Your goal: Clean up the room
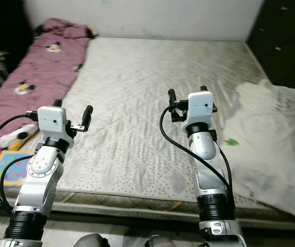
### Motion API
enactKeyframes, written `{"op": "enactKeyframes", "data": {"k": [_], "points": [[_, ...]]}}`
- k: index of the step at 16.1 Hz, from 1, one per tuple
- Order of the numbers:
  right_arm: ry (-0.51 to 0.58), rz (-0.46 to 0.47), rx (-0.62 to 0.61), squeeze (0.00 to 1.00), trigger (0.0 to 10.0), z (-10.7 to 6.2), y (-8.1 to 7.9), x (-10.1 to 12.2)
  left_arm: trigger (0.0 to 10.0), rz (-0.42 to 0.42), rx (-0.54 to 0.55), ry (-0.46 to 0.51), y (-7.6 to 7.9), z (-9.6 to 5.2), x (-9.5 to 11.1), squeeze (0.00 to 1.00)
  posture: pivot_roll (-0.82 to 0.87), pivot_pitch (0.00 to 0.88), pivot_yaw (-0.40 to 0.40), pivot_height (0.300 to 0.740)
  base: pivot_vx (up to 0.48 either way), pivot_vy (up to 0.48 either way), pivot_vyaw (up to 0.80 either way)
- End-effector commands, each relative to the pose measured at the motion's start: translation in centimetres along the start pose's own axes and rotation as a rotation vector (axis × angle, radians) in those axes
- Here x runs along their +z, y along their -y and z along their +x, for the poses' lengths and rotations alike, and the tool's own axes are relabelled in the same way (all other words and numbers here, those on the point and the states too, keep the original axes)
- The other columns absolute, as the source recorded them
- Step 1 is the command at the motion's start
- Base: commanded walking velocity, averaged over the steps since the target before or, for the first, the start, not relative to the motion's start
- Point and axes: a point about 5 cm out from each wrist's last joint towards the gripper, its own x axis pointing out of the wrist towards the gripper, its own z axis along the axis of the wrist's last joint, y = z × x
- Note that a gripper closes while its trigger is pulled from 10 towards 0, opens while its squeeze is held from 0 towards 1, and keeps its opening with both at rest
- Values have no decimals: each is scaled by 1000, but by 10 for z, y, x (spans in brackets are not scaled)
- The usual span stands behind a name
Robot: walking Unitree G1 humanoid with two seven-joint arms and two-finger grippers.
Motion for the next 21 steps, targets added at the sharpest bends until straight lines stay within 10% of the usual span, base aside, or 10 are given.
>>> {"op": "enactKeyframes", "data": {"k": [1,21], "points": [[26,3,15,0,10000,4,-4,5,10000,18,0,-1,-2,0,1,0,-32,0,25,740,0,0,-694],[13,-1,43,0,10000,4,-10,-1,10000,-2,7,-4,0,3,-1,0,-30,0,12,740,0,-319,0]]}}
